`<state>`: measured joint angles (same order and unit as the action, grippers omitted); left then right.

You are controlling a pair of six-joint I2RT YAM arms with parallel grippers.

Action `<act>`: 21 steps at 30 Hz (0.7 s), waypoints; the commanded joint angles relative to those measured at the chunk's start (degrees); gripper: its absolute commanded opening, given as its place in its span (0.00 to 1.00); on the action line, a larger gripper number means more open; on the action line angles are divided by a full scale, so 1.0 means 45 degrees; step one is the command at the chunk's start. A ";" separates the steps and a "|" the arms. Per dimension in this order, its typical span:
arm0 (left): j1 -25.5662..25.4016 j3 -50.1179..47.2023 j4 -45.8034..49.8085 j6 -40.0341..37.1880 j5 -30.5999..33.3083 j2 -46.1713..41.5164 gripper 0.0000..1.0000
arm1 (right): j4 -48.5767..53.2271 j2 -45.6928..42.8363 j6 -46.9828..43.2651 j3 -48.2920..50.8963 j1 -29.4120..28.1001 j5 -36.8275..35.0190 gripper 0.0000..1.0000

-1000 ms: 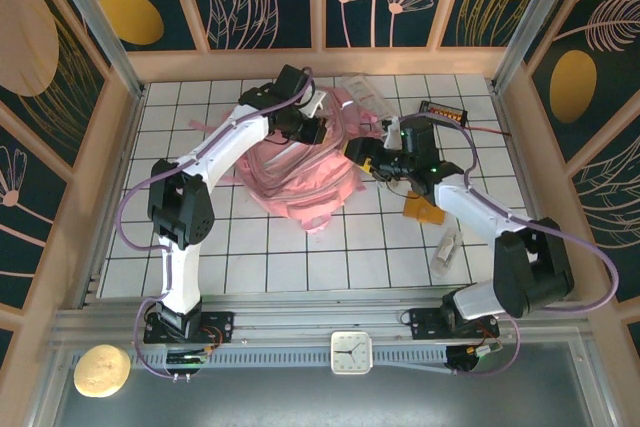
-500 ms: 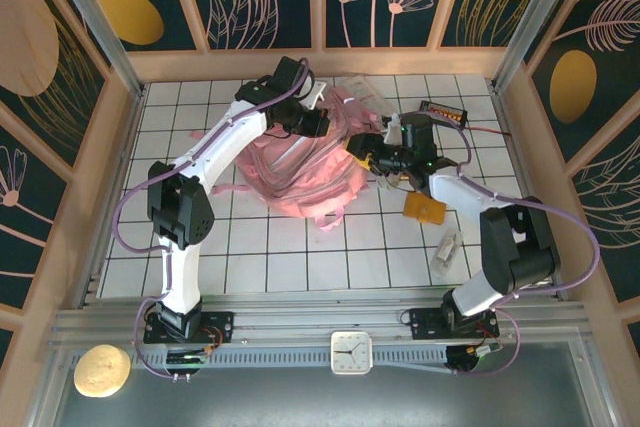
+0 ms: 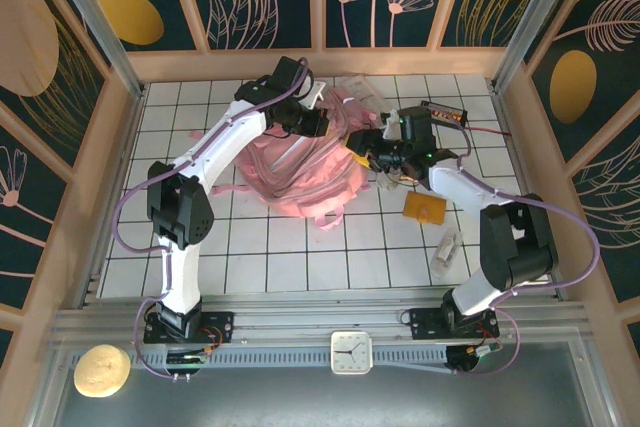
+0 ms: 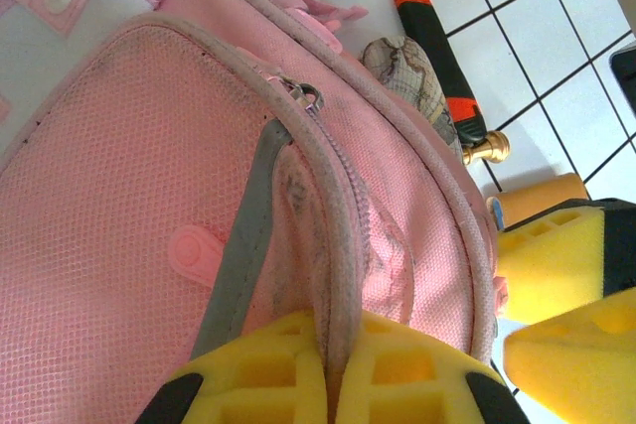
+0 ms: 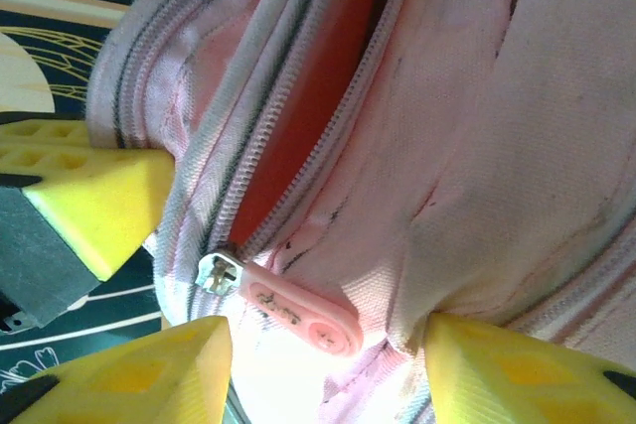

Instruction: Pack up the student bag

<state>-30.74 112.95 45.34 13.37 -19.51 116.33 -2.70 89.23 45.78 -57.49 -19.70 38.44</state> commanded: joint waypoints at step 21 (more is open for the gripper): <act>-0.0083 -0.0004 -0.0134 0.0008 -0.0812 -0.1044 0.00 | 0.0316 -0.0274 0.0623 -0.0185 -0.0126 -0.0419 0.56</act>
<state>-30.85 112.77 45.89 13.19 -19.77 116.29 1.32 86.76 47.72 -58.83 -19.97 36.93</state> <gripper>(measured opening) 0.058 0.563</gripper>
